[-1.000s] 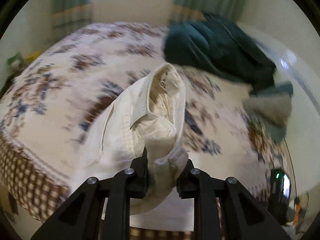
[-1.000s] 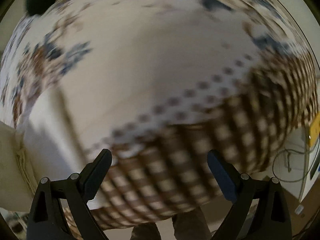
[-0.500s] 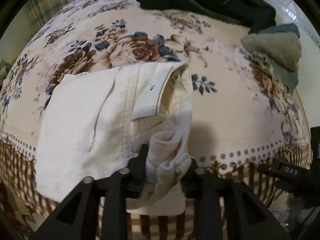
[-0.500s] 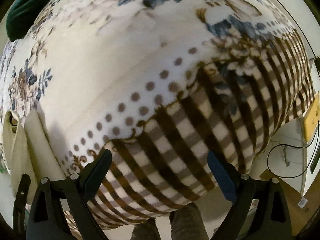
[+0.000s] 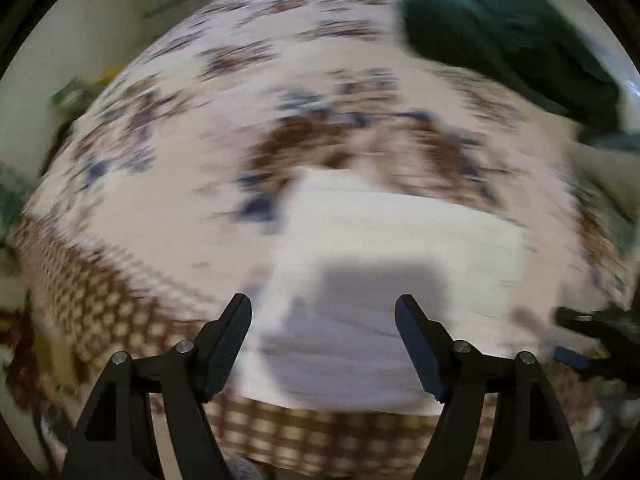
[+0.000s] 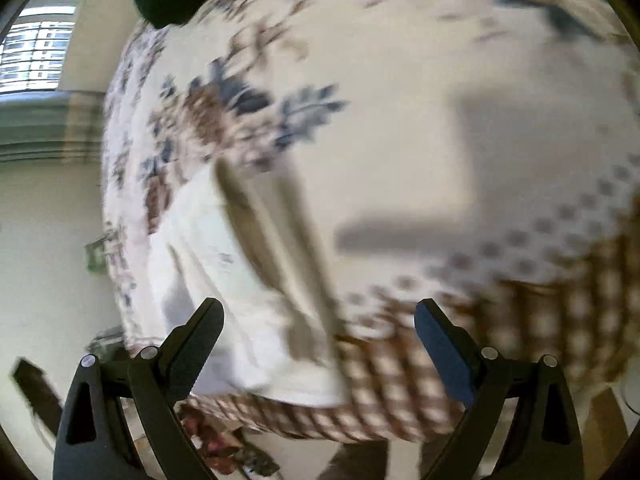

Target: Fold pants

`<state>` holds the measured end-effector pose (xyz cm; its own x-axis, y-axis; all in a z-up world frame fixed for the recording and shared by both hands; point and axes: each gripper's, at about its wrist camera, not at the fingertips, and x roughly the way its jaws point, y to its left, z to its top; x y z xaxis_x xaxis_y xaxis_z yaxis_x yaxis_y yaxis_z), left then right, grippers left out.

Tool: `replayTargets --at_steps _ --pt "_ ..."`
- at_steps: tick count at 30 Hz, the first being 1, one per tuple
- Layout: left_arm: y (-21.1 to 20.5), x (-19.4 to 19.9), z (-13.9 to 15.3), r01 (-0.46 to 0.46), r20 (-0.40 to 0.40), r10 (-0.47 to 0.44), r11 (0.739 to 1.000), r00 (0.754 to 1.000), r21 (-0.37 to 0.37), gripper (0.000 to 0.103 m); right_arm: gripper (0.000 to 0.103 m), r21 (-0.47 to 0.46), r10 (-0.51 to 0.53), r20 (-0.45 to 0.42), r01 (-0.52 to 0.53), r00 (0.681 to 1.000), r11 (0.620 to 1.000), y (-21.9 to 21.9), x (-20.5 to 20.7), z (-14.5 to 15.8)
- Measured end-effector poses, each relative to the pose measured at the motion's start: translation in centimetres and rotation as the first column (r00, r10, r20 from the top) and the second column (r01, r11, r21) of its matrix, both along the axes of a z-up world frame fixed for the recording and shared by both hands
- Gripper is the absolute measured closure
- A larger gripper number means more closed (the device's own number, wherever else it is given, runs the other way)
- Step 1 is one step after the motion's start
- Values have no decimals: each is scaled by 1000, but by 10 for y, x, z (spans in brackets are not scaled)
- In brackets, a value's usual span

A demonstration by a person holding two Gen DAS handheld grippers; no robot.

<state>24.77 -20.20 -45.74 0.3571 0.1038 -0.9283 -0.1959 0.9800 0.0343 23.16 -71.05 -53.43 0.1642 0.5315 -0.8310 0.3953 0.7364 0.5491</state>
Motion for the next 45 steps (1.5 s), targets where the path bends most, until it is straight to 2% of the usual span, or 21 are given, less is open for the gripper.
replayTargets --at_steps 5,6,7,9,11,15,17,22,24,28,30,31,32,33,34,35,38,40,41,43,45 --pt "64 3 -12 -119 -15 119 992 993 42 31 8 15 68 27 -68 997 998 53 27 -20" --pt "69 2 -14 -129 -16 130 991 991 48 31 33 22 75 30 -76 997 997 62 26 -30" --pt "73 1 -15 -135 -15 136 990 991 47 31 52 9 82 19 -82 996 997 65 27 -34" --pt "78 0 -17 -145 -17 146 989 989 41 31 77 -80 99 52 -95 994 992 77 18 -23" --pt "81 0 -16 -149 -11 150 988 989 25 31 93 -118 121 100 -109 988 987 91 17 -7" --pt "81 13 -14 -135 3 135 991 991 -24 31 94 -144 57 128 -38 990 989 72 -13 31" --pt "75 27 -14 -103 2 104 993 995 -63 31 94 -150 11 105 5 994 989 54 -23 34" --pt "51 72 -27 6 -4 -7 993 1000 -119 31 93 -159 -86 -28 80 996 984 10 -38 -4" --pt "41 92 -36 45 -28 -50 987 998 -156 31 92 -186 -72 -42 63 997 981 8 -33 -16" --pt "18 137 -76 96 -143 -128 972 981 -216 31 91 -164 -80 -53 71 995 984 9 -24 -24" --pt "7 154 -98 114 -201 -159 969 967 -218 31 75 -121 -77 -87 66 993 991 6 -24 -28" --pt "4 160 -107 121 -222 -171 967 960 -223 31 72 -109 -80 -100 69 992 992 7 -21 -31" --pt "2 166 -114 123 -233 -180 963 956 -240 37 64 -84 -89 -106 80 990 993 3 -22 -33" --pt "0 171 -119 129 -226 -196 951 954 -281 66 50 -68 -96 -112 88 989 994 -1 -23 -35" --pt "-2 176 -124 137 -209 -214 934 954 -329 74 46 -64 -107 -117 100 987 993 -6 -27 -35" --pt "-2 177 -127 131 -210 -208 935 955 -330 75 44 -56 -115 -116 109 987 992 -7 -26 -36" --pt "4 174 -131 110 -191 -186 931 964 -348 80 44 -10 -106 -130 105 986 994 -8 -23 -47" --pt "20 171 -134 37 -189 -123 913 974 -405 81 48 44 -60 -141 67 988 997 -2 -22 -61" --pt "31 170 -137 -16 -196 -81 893 977 -449 81 63 58 -55 -125 63 991 996 0 -23 -63" --pt "46 169 -141 -91 -220 -27 856 975 -509 81 70 21 -23 -81 25 996 999 7 -19 -60" --pt "51 168 -142 -118 -229 -7 841 973 -528 81 72 -43 -15 -58 12 998 999 11 -16 -51"
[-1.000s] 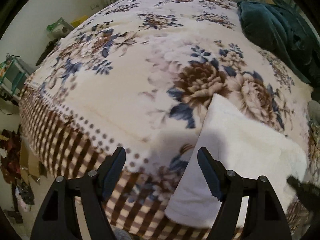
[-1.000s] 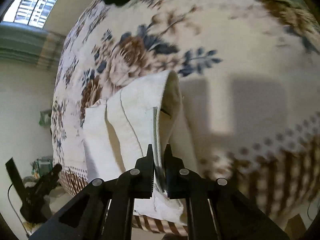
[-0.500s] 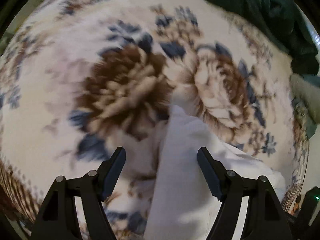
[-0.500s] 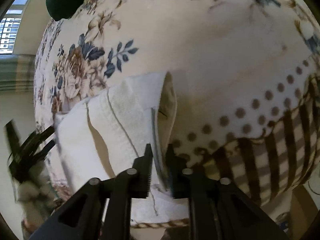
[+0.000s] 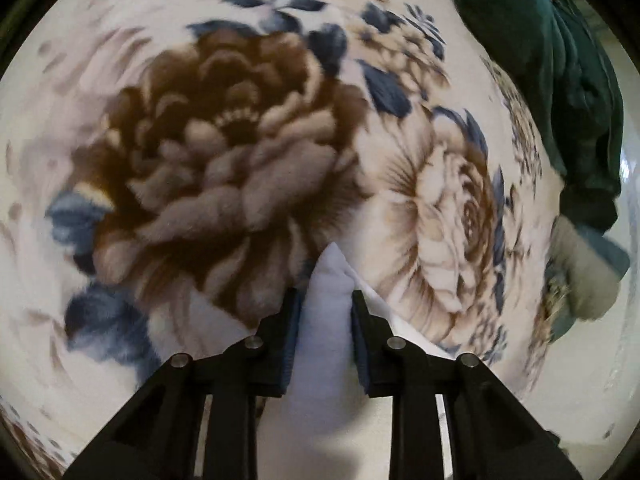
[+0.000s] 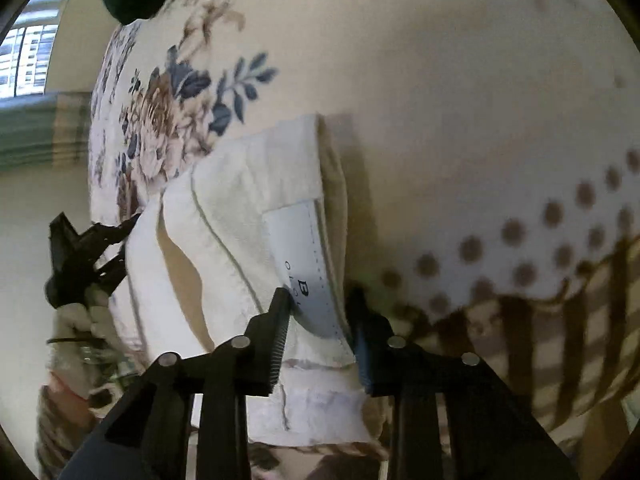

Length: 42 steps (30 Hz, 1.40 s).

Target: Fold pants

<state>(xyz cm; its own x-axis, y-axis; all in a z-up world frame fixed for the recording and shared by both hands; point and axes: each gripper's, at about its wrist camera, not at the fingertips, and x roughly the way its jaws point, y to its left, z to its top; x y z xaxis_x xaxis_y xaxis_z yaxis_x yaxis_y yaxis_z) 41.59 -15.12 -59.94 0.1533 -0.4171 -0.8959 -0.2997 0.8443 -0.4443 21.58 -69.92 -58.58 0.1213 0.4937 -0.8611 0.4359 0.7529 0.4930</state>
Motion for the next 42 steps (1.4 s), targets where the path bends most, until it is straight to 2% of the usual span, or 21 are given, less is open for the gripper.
replayTargets --at_steps 2,3,4,5,6,7,8,9,11,12,15,17,19,22,26,30,33,34,36,40,42 --pt "-1 -4 7 -20 -7 20 1000 1000 -13 77 72 -25 -5 -17 4 1000 1000 2 2 3" --pt "-3 -6 14 -11 -2 11 1000 1000 -7 73 68 -26 3 -31 -4 1000 1000 4 3 2" --pt "-11 -12 29 33 12 -33 998 999 45 71 66 -16 8 -44 -9 999 1000 5 3 0" --pt "-19 -17 42 77 21 -80 991 997 108 68 58 17 22 -73 -21 997 1000 8 4 -5" --pt "-25 -17 49 107 31 -113 983 993 151 59 49 33 31 -87 -29 996 999 8 3 -7" --pt "-34 -27 62 153 48 -167 964 985 218 49 49 37 37 -86 -34 996 999 11 3 -7" --pt "-42 -37 72 194 57 -217 943 975 270 27 49 24 48 -69 -46 996 999 13 4 -4" --pt "-49 -47 79 221 69 -255 923 965 316 23 48 8 56 -60 -55 997 998 13 3 -1" --pt "-55 -65 87 258 83 -310 890 947 377 23 48 -8 39 -47 -40 998 999 12 2 3" --pt "-64 -76 87 284 78 -348 859 934 425 22 48 -3 24 -39 -24 999 1000 10 1 4" --pt "-71 -93 80 308 55 -383 811 922 497 22 48 20 -16 -71 17 997 1000 7 -1 -5" --pt "-74 -98 74 307 49 -379 812 924 497 22 48 52 -47 -66 51 997 997 5 -4 -12" --pt "-74 -102 66 307 34 -371 813 928 495 22 66 33 -49 -36 50 998 998 3 -7 -12" --pt "-76 -108 65 297 46 -373 804 927 515 22 80 -24 -19 14 19 1000 1000 10 -6 2" --pt "-75 -113 64 293 47 -366 809 929 510 22 85 -103 -23 92 33 996 994 12 -4 28" --pt "-72 -115 64 287 47 -352 825 935 487 22 82 -133 17 71 -7 997 991 10 -4 26" --pt "-58 -116 59 239 35 -270 898 962 369 22 63 -18 -40 -27 39 999 999 1 -9 11" --pt "-49 -117 54 200 22 -217 932 976 303 22 61 21 -75 -44 76 996 997 -4 -16 9" --pt "-30 -112 47 116 -4 -117 972 993 205 22 45 61 -143 -48 146 989 987 -16 -34 12" --pt "-11 -82 46 39 12 -42 985 999 168 22 42 121 -212 -86 222 973 968 -24 -71 7" --pt "-10 -53 37 42 7 -44 986 999 159 22 42 154 -238 -127 256 963 954 -21 -85 -5"
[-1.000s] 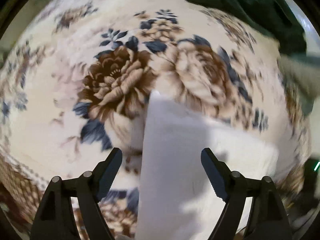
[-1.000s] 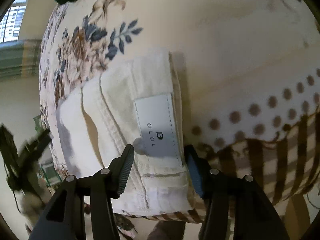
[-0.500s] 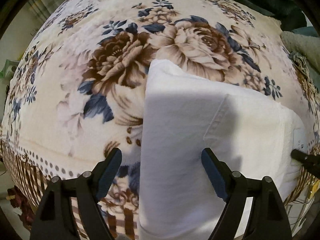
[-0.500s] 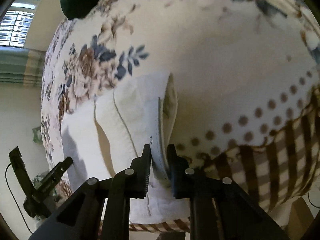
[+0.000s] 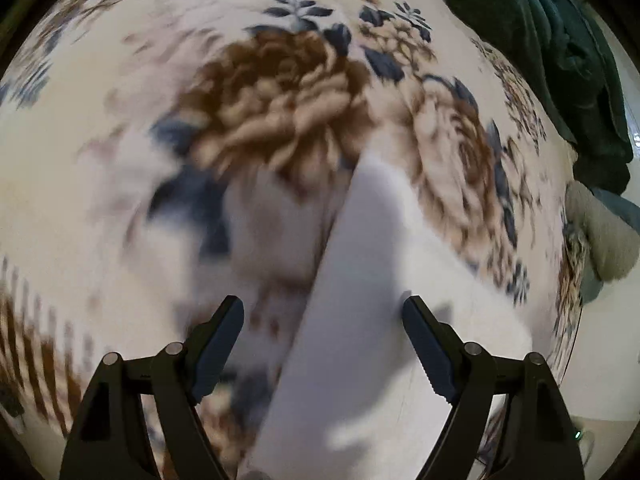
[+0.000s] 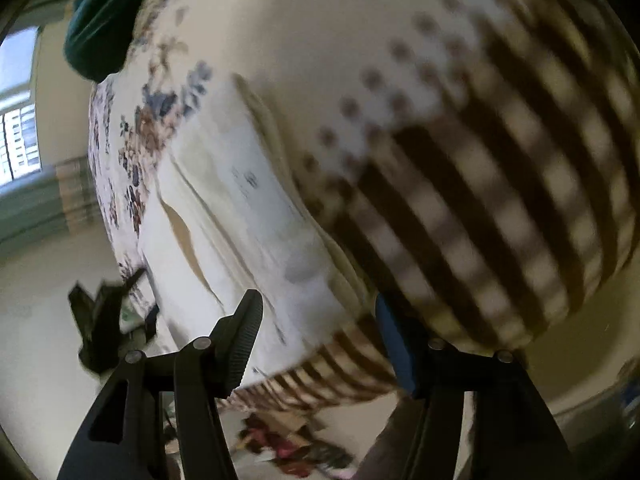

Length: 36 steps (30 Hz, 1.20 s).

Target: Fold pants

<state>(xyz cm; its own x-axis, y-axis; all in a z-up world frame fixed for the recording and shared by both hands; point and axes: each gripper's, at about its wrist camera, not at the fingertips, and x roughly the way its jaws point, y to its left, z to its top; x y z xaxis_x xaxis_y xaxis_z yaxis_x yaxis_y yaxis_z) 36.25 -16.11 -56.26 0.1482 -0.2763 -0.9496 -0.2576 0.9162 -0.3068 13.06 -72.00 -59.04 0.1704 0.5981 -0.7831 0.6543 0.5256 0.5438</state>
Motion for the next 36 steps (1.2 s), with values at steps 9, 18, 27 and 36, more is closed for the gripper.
replayTargets --at_steps 9,18,27,36 --pt "-31 72 -26 179 9 -180 983 984 48 80 41 -110 22 105 -10 994 994 -8 58 18" --pt "-9 54 -22 100 100 -96 994 990 -39 86 81 -235 265 114 -234 957 943 12 140 7" --pt "7 56 -21 37 85 -29 994 996 -101 87 99 -350 272 159 -203 949 914 15 170 35" --pt "20 24 18 20 90 -8 990 996 -141 12 21 -180 145 162 -115 976 977 -5 98 42"
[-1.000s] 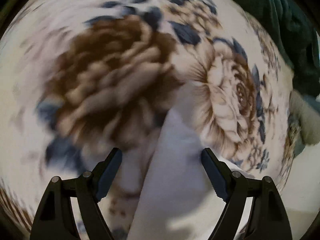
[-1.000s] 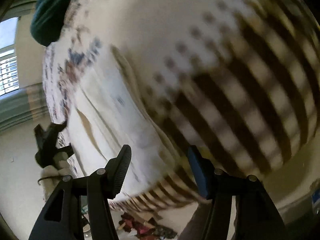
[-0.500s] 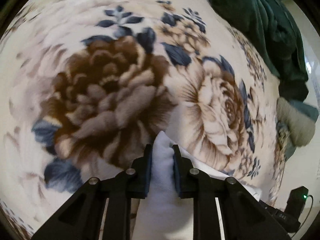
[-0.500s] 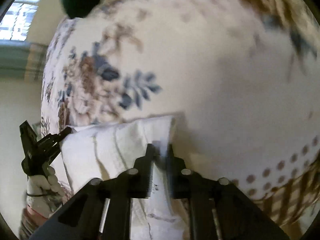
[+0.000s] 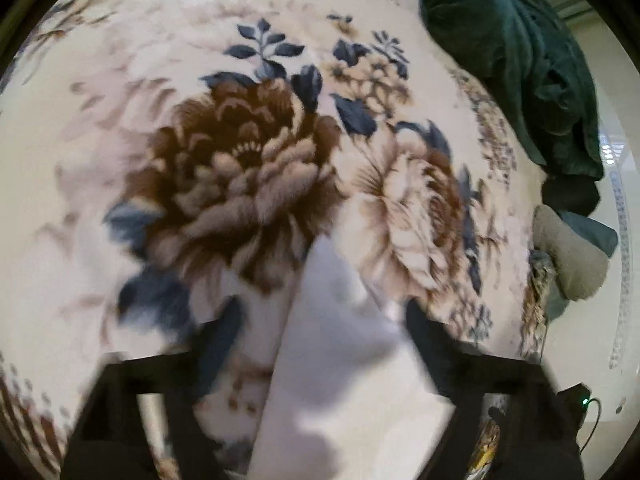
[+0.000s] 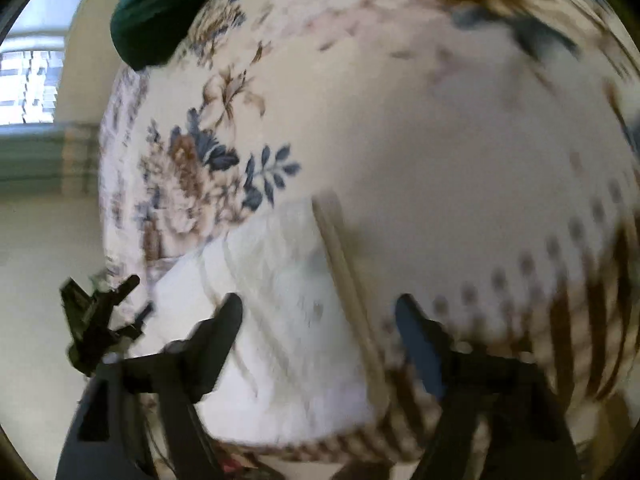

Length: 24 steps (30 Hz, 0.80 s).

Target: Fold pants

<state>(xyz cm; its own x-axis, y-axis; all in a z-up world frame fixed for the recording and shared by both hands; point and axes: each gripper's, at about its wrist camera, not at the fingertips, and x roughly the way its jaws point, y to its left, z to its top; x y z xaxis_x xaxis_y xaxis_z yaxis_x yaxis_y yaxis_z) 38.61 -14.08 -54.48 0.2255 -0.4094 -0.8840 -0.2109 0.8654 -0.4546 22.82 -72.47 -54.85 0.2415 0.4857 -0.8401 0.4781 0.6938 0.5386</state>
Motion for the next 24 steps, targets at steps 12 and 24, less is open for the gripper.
replayTargets --at_steps 12,24 --pt "-12 -98 -36 25 -77 -32 995 997 -92 12 17 288 -129 -107 155 986 945 88 -84 -94" --pt "-16 -98 -64 46 -96 -61 987 993 -155 7 13 346 -93 -68 111 993 932 129 -49 -116"
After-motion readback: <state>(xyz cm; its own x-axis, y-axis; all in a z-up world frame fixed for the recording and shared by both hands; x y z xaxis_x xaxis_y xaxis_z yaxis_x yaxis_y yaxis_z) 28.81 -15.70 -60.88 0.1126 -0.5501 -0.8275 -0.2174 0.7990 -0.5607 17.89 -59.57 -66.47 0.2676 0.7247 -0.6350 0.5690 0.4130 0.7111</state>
